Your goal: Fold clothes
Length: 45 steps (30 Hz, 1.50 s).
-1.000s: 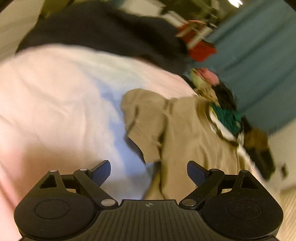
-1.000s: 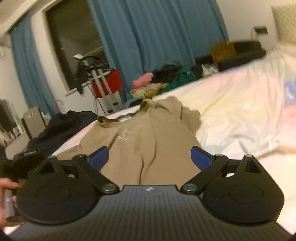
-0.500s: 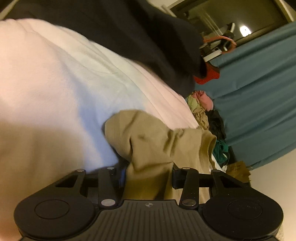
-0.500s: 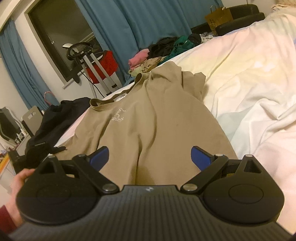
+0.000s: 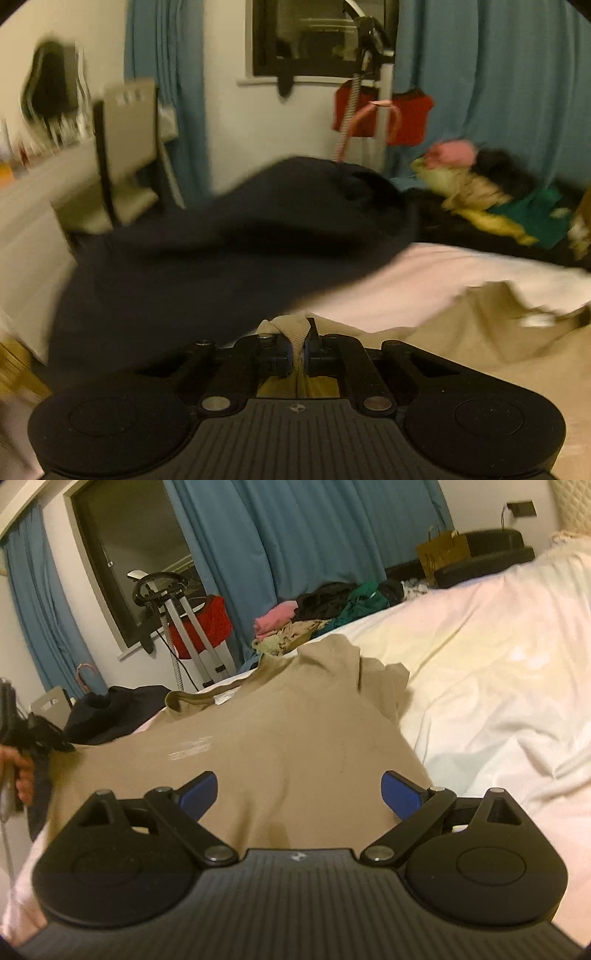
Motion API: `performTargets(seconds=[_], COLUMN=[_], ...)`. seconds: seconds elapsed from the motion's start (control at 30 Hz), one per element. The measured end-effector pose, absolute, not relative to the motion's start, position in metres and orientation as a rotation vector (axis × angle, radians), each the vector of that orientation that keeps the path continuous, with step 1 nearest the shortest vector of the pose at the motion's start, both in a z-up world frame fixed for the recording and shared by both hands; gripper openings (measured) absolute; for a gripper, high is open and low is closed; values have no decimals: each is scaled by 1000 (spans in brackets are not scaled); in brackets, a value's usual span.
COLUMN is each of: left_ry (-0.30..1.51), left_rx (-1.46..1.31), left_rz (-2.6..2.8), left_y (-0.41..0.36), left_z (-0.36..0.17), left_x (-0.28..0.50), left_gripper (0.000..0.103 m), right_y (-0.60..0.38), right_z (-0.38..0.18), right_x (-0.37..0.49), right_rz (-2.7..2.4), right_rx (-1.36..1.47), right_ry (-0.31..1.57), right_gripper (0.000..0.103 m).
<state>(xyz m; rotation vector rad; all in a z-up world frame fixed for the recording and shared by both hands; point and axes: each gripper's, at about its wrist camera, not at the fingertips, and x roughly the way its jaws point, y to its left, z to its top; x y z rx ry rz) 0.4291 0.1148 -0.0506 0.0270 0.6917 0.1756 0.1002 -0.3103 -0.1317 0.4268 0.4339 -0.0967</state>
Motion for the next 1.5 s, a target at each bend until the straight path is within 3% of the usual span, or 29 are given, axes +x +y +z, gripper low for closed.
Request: performTargets(seconds=[0.1, 0.17, 0.23, 0.37, 0.63, 0.83, 1.1, 1.13, 1.17, 1.2, 1.5], left_ry=[765, 815, 865, 963, 1128, 1181, 1178, 1162, 1157, 1154, 1216], left_rx=[-21, -56, -92, -163, -253, -184, 7, 25, 31, 35, -246], left_rz=[143, 117, 90, 36, -112, -280, -301, -302, -298, -292, -317], left_y=[115, 115, 115, 114, 97, 46, 14, 14, 17, 21, 108], left_z=[-50, -49, -48, -47, -49, -68, -99, -99, -97, -95, -46], left_x=[387, 357, 327, 268, 135, 73, 40, 35, 30, 25, 9], left_gripper=[18, 39, 47, 57, 58, 44, 44, 36, 15, 7, 3], right_y=[-308, -307, -305, -302, -283, -283, -299, -300, -300, -300, -301], right_z=[-136, -137, -137, -135, -116, -103, -94, -93, -92, -93, -95], right_x=[104, 105, 107, 104, 85, 56, 30, 29, 28, 28, 35], right_rz=[-100, -92, -81, -68, -25, -39, -135, -144, -152, -159, -152], right_rx=[401, 395, 391, 365, 281, 279, 334, 330, 324, 320, 332], right_ry=[439, 440, 441, 423, 402, 393, 401, 395, 391, 391, 401], right_gripper=[97, 97, 97, 97, 97, 97, 97, 97, 97, 97, 97])
